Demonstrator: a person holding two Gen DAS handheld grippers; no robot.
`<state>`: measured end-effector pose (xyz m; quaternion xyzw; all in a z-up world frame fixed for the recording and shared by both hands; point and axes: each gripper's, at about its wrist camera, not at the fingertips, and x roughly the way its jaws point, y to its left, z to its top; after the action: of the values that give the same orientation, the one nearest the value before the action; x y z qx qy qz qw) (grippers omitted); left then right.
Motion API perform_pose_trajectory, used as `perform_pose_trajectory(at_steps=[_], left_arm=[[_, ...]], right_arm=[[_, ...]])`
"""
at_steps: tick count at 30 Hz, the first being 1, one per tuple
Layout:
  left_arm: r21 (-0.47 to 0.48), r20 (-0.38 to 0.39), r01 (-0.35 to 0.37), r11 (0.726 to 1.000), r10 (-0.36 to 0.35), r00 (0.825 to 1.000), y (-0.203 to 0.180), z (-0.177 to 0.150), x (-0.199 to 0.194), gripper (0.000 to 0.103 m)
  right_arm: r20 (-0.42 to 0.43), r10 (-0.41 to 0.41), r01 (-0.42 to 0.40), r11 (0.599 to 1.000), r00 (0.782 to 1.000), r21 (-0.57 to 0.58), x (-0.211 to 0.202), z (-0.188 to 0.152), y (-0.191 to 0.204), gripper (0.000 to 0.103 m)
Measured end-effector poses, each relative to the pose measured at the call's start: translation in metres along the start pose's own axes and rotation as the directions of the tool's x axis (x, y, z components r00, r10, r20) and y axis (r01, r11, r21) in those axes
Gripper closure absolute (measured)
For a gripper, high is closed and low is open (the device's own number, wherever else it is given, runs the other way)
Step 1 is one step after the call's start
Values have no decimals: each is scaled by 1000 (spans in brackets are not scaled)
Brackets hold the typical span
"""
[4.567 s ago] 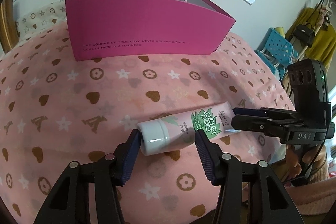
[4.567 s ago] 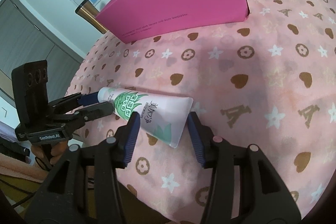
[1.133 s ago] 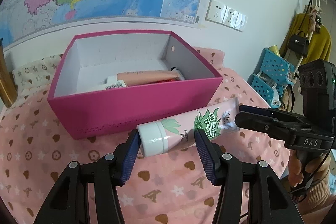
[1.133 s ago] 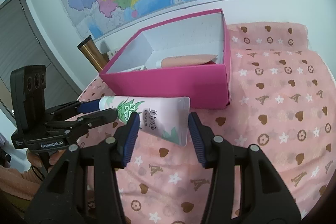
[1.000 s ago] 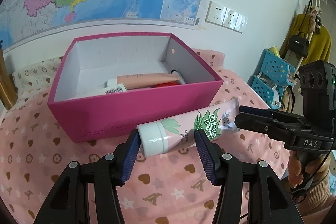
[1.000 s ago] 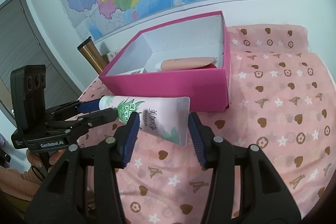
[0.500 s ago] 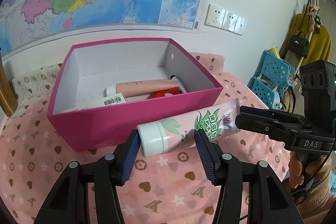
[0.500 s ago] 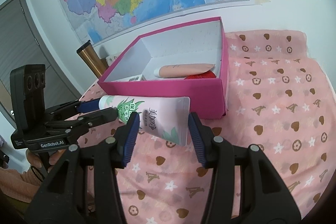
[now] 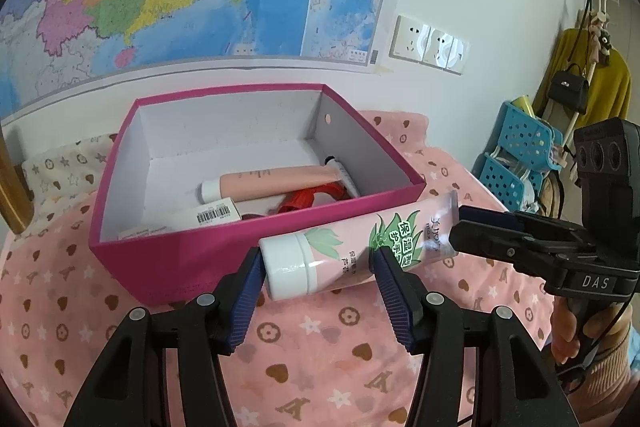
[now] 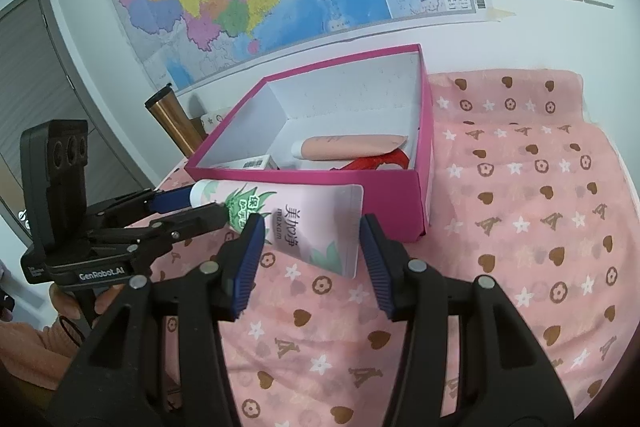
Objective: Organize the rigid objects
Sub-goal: 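Lift the aloe tube and carry it over the magenta box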
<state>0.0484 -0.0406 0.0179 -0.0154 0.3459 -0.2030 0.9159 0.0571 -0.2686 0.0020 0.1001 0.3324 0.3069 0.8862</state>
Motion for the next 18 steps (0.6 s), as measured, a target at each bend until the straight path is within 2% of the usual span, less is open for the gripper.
perform_pose_trajectory(at_steps=[18], left_arm=[[1, 12, 9, 1000, -9, 1000, 1, 13, 4, 47]], right_arm=[[18, -3, 4, 1000, 1000, -10, 0, 13, -4, 51]])
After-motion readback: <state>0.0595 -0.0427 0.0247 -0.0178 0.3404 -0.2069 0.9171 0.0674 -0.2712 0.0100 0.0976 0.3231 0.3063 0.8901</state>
